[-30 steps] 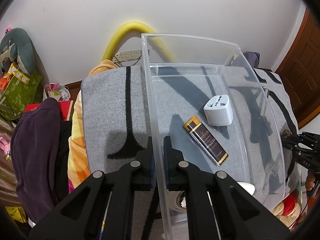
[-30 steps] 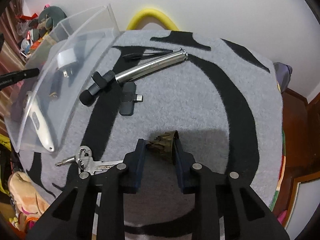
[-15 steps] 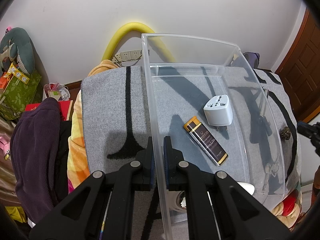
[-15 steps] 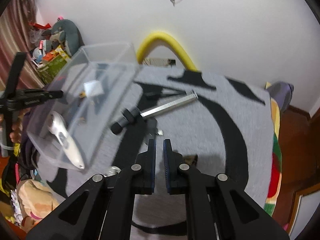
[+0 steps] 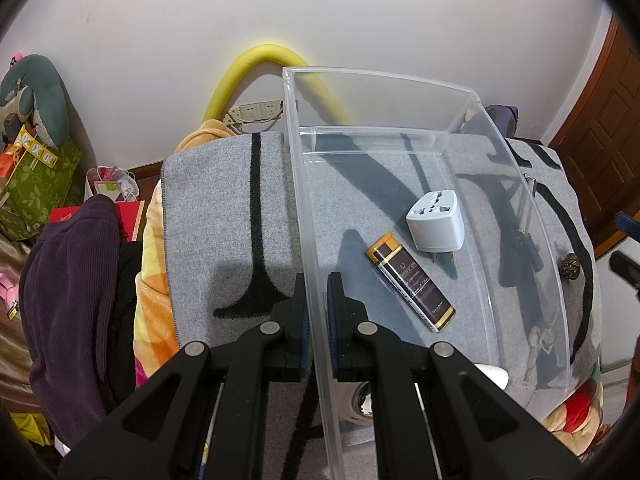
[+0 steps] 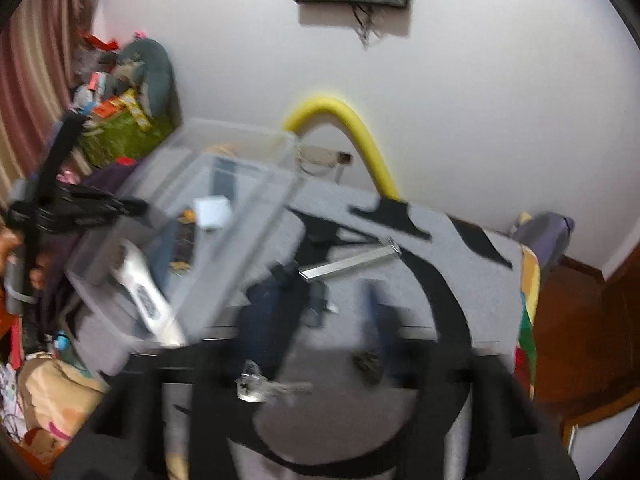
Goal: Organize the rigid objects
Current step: 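Move the right gripper back toward the small brass item on the blanket, then grasp the small brass item with the right gripper and lift it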
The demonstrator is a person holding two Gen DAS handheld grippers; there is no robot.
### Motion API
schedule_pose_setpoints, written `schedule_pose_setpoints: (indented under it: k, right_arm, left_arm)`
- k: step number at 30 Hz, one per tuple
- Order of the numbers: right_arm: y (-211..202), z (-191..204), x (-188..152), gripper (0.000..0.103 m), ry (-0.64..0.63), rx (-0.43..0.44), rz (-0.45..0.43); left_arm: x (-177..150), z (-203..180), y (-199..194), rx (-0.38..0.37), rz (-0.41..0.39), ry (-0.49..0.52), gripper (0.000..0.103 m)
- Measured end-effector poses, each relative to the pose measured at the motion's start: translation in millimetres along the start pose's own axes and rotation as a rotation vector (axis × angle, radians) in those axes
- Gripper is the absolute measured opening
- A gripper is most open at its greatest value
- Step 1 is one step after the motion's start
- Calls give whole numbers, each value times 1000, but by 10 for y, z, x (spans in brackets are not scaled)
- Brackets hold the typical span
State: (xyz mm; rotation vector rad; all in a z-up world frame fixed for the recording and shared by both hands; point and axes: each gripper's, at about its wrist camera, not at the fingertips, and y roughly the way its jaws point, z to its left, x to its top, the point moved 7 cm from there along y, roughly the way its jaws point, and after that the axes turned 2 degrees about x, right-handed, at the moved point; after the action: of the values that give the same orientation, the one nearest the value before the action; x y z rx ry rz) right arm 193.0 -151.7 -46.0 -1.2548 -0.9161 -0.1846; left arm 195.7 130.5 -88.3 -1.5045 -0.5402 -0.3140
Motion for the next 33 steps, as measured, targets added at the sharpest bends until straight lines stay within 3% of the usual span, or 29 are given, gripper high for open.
schedule_pose_setpoints:
  k: [3,7,8,10,12,16,19,28,33]
  right_arm:
    - [162,-219,-201,70,32,-47,48]
    - [449,-469,-517,68,120,-48,155]
    - [497,-495,-577,65,130,-48,169]
    - [609,-526,-672,42,133,-49,198]
    - [696,-521,-726,30,145,-25,217]
    - [688,-546,-699,28,157,-12,176]
    - [626,-510,-623,5,153,-2,153]
    - [349,-188,-262,5,70,9,68]
    - [103,-37,-67,5,1,-15,-23]
  left_arm:
    - [-3,6,1,0,0,-1,7]
    - [-6,12,1,0,-1,1,7]
    - [-7,16,2,1,-1,1,7]
    - [-7,16,4,2,-1,1,7]
    - [-14,23,3,3,-1,3,7]
    - [-17,27,6,4,-1,5,7]
    - [-19,25,5,4,-2,4,7]
    - [-21,27,4,2,-4,2,7]
    - [-20,23,4,0,-5,0,7]
